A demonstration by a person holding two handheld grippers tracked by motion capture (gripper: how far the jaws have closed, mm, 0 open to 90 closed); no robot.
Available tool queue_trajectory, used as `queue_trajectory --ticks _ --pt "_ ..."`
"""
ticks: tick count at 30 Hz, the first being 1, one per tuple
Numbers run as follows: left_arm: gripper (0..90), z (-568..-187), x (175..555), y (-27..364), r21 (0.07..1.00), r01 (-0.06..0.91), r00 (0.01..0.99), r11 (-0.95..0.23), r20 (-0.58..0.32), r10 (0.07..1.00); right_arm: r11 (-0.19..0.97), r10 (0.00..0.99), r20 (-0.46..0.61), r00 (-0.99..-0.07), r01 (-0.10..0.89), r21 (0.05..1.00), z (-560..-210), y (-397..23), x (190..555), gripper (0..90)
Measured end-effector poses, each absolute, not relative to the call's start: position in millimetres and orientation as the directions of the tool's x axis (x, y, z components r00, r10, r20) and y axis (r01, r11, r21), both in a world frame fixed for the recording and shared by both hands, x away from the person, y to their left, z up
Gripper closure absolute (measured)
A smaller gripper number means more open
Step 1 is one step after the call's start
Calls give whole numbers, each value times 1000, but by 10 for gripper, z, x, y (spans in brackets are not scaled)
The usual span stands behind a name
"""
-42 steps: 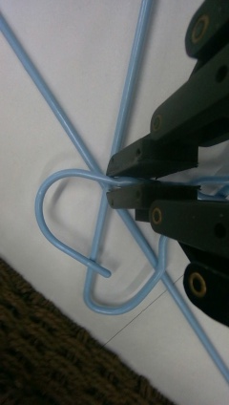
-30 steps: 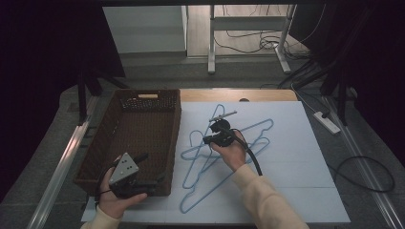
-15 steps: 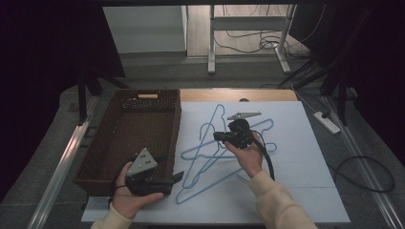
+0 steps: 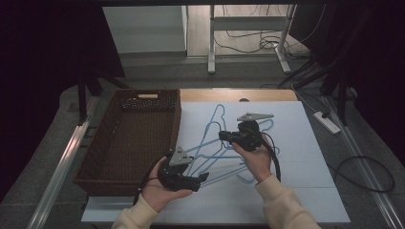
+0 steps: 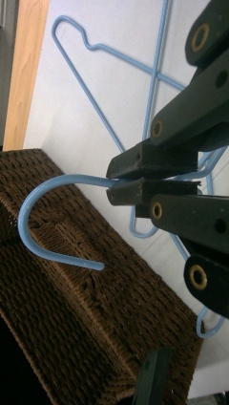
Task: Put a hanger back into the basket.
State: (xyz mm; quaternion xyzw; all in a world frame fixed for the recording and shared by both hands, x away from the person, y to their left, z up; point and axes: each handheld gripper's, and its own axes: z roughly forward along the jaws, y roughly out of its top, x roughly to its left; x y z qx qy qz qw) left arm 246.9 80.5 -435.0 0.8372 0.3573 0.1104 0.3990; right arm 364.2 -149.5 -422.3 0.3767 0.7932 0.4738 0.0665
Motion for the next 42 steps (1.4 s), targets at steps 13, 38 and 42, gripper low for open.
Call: queue_trajectory --ticks 13,38,42 --pt "390 -4517 2739 550 704 544 707 -456 -91 702 243 630 271 -727 517 821 -4087 -1661 3477 864" --pt "872 -4200 2772 762 779 554 714 -295 -261 650 133 582 248 -775 392 910 -3842 -1858 3321 453" --pt "872 -4090 2794 893 794 555 702 -248 -287 652 140 588 197 -785 338 931 -3835 -1938 3227 365"
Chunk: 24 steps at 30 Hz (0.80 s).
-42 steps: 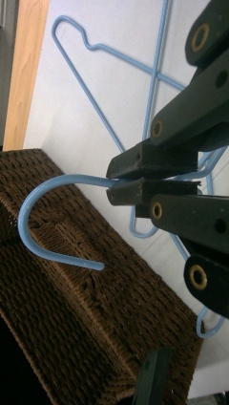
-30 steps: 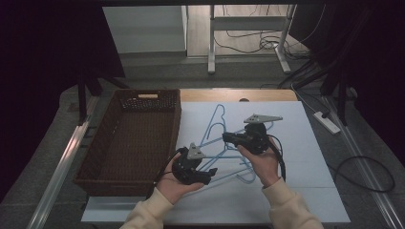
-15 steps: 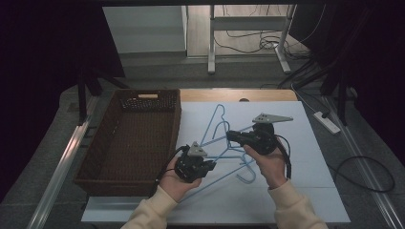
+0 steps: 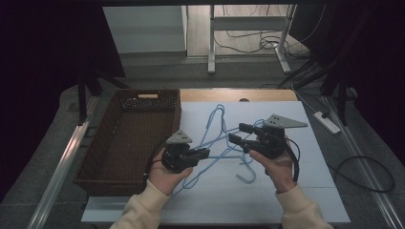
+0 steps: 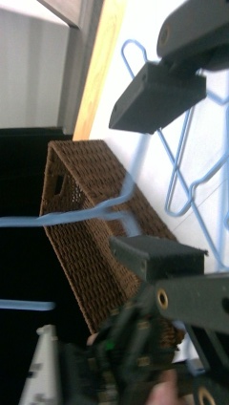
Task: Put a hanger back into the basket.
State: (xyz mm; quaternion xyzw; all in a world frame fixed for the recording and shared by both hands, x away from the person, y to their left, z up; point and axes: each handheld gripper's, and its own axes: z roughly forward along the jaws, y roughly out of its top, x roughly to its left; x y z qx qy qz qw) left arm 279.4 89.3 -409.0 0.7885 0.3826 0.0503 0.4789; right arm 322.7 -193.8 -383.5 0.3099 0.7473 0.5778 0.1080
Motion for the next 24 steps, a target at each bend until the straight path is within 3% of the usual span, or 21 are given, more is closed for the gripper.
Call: queue_trajectory --ticks 11,24 --pt "872 -3742 2784 1392 845 515 672 -144 -293 680 172 624 135 -770 303 937 -3968 -2291 3062 314" --pt "872 -3647 2763 2074 862 501 599 -72 -286 748 198 710 151 -688 401 895 -4478 -2722 3129 266"
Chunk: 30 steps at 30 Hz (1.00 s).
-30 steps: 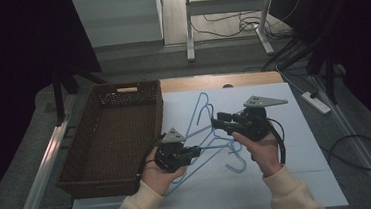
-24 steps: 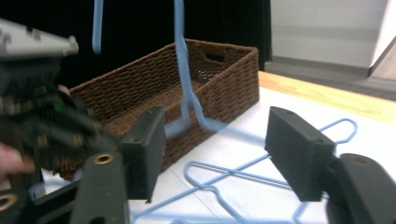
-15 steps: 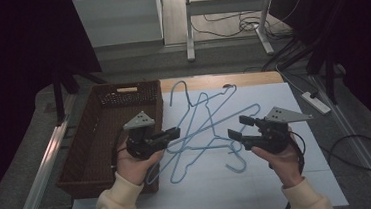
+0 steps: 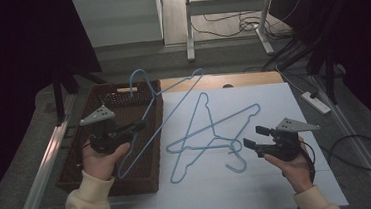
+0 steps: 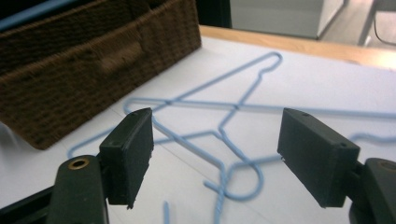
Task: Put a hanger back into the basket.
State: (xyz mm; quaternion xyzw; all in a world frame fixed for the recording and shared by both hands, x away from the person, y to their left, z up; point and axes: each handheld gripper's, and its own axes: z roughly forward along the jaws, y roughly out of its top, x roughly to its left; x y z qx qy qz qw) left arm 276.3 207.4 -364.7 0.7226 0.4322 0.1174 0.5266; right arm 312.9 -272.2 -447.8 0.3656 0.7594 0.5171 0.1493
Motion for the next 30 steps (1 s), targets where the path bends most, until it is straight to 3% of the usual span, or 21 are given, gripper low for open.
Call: queue_trajectory --ticks 19,30 --pt "873 -3852 2688 2915 865 495 526 -77 -228 819 199 763 144 -630 442 875 -4682 -2900 3155 258" --pt "871 -4036 2773 3145 861 504 505 -63 -235 831 203 765 148 -626 453 868 -4724 -2908 3166 257"
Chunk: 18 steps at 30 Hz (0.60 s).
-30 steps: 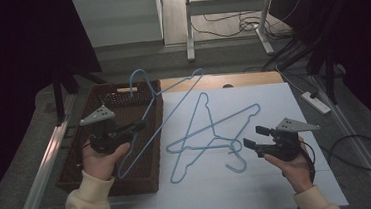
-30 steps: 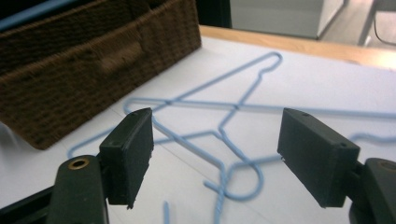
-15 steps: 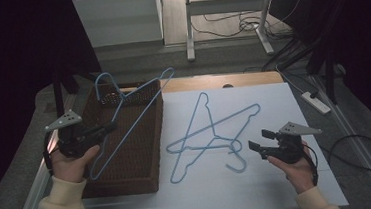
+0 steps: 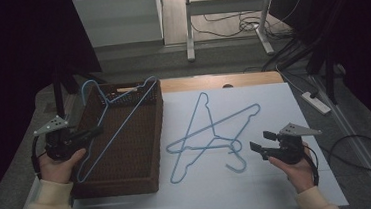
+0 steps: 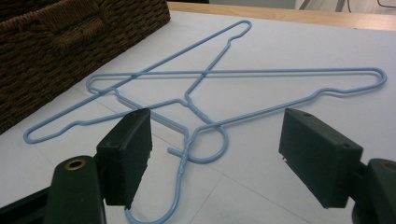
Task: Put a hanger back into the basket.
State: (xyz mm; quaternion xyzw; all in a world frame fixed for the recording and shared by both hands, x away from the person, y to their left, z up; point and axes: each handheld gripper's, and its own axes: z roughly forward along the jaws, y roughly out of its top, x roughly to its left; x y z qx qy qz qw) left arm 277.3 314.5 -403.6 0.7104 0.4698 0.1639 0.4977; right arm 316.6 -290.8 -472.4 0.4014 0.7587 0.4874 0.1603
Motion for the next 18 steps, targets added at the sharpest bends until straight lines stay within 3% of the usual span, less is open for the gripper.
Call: queue_trajectory --ticks 18 --pt "873 -4195 3031 3169 828 533 532 -172 -171 829 203 771 155 -618 469 860 -4755 -2936 3174 258"
